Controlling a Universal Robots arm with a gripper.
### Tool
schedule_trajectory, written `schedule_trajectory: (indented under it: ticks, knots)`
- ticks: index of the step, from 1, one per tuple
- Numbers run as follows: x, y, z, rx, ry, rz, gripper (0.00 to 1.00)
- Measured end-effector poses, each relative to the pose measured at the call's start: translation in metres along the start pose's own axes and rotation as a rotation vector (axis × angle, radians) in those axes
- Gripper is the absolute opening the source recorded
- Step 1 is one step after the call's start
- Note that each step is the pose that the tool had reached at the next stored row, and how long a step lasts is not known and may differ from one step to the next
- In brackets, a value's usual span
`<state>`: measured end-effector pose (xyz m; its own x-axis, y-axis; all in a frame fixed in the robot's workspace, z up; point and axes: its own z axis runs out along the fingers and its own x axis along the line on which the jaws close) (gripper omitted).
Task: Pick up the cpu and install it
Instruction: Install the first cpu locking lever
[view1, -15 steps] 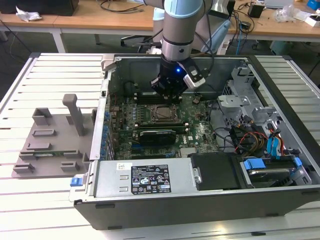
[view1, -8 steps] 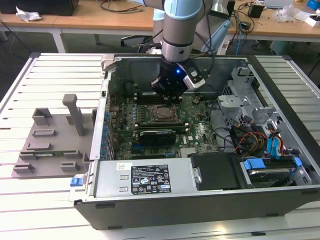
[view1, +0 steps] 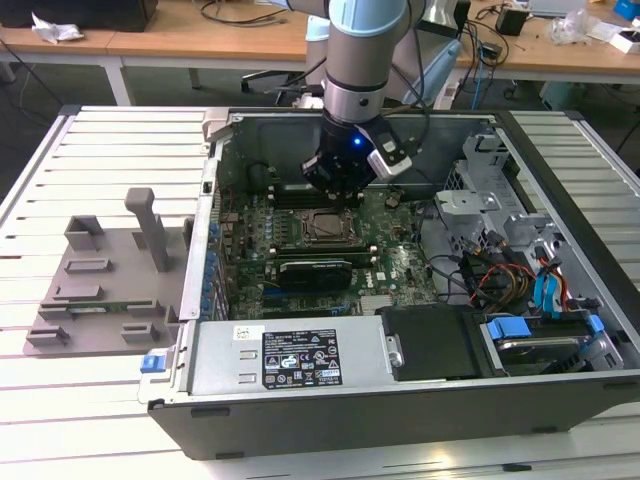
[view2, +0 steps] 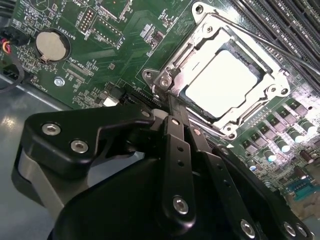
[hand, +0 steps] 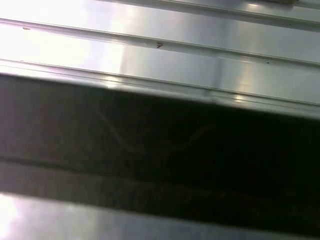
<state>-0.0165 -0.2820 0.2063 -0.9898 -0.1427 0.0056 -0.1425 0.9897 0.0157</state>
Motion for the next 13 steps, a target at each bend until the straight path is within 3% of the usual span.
schedule_trajectory:
  ticks: [13]
  knots:
    - [-0.0005,-0.0015,0.0029,0.0055,0.0041,0.000,0.11]
